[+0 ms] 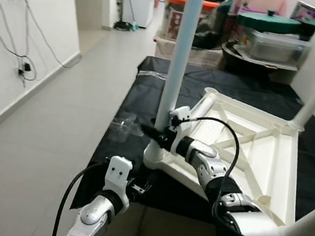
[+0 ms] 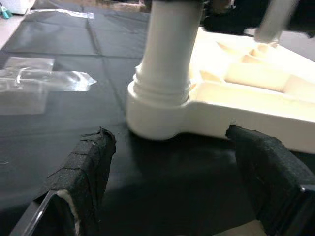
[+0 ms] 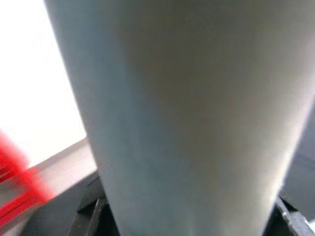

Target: Building children table

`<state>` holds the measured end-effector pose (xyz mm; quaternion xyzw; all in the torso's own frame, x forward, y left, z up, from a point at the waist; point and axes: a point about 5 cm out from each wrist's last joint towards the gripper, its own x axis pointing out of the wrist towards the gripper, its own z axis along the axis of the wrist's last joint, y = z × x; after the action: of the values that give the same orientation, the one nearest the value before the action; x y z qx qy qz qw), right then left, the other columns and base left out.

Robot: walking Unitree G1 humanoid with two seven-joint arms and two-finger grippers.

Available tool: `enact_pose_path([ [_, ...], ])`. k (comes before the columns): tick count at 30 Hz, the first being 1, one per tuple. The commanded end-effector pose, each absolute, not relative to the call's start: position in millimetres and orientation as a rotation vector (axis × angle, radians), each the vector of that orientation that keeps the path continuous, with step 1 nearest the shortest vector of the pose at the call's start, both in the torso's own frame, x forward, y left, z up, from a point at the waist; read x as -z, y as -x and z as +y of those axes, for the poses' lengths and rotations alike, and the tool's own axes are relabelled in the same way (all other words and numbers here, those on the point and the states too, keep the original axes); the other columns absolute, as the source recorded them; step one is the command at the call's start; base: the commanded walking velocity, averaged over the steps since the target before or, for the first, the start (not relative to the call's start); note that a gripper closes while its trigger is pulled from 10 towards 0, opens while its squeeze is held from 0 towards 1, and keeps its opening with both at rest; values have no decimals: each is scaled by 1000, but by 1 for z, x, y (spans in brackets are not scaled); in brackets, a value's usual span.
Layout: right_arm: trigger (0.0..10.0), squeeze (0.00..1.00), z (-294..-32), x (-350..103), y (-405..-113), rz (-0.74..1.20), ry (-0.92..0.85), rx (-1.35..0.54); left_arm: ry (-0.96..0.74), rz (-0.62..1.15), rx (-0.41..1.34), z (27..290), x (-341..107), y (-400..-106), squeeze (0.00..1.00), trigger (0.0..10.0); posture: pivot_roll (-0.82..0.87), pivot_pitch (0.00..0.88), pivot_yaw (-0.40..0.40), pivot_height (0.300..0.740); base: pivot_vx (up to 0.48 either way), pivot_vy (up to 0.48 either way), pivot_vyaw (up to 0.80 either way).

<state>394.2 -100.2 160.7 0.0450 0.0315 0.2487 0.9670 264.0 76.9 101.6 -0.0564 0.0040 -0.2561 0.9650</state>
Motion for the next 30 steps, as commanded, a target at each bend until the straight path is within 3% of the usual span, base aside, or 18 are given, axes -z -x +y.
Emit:
enact_pose_path([
  [1, 0, 0, -128, -159, -399, 71, -107, -286, 110, 24, 530, 75, -98, -262, 0, 10000, 137, 0, -84, 740, 0, 0, 0],
  [2, 0, 0, -145, -154, -398, 79, -90, -77, 110, 24, 531, 75, -98, -263, 0, 10000, 131, 0, -82, 740, 0, 0, 0],
  [3, 0, 0, -145, -154, -398, 79, -90, -77, 110, 24, 531, 75, -98, -263, 0, 10000, 131, 0, -82, 740, 0, 0, 0],
  [4, 0, 0, -161, -148, -394, 88, -111, 122, 110, 23, 531, 75, -98, -263, 0, 10000, 132, 0, -80, 740, 0, 0, 0],
  [6, 0, 0, -161, -148, -394, 88, -111, 122, 110, 23, 531, 75, -98, -263, 0, 10000, 132, 0, -80, 740, 0, 0, 0],
  [8, 0, 0, -176, -138, -384, 86, -149, 371, 109, 20, 530, 75, -99, -264, 0, 10000, 131, 0, -84, 740, 0, 0, 0],
  [16, 0, 0, -172, -127, -374, 105, -185, 483, 108, 17, 530, 75, -99, -265, 0, 10000, 127, 0, -81, 740, 0, 0, 0],
  [17, 10000, 0, -167, -127, -375, 100, -201, 451, 108, 17, 531, 75, -99, -265, 0, 10000, 125, 0, -77, 740, 0, 0, 0],
  [18, 10000, 502, -162, -129, -376, 83, -204, 403, 108, 18, 531, 75, -99, -265, 0, 10000, 122, 0, -76, 740, 0, 0, 0],
  [20, 10000, 502, -159, -131, -377, 70, -204, 371, 108, 18, 532, 75, -99, -265, 0, 10000, 122, 0, -76, 740, 0, 0, 0],
  [21, 10000, 1000, -154, -135, -379, 40, -217, 322, 108, 18, 532, 75, -99, -265, 0, 10000, 124, 0, -78, 740, 0, 0, 0],
  [25, 10000, 969, -147, -148, -384, -44, -244, 216, 108, 18, 531, 75, -99, -266, 0, 10000, 126, 0, -81, 740, 0, 0, 0],
  [26, 10000, 0, -142, -158, -387, -93, -249, 88, 108, 16, 530, 74, -99, -266, 0, 10000, 129, 0, -84, 740, 0, 0, 0],
  [28, 10000, 0, -142, -158, -387, -93, -249, 88, 108, 16, 530, 74, -99, -266, 0, 10000, 129, 0, -84, 740, 0, 0, 0],
  [30, 10000, 0, -136, -166, -391, -106, -249, -142, 109, 15, 529, 74, -100, -266, 0, 10000, 129, 0, -83, 740, 0, 0, 0],
])
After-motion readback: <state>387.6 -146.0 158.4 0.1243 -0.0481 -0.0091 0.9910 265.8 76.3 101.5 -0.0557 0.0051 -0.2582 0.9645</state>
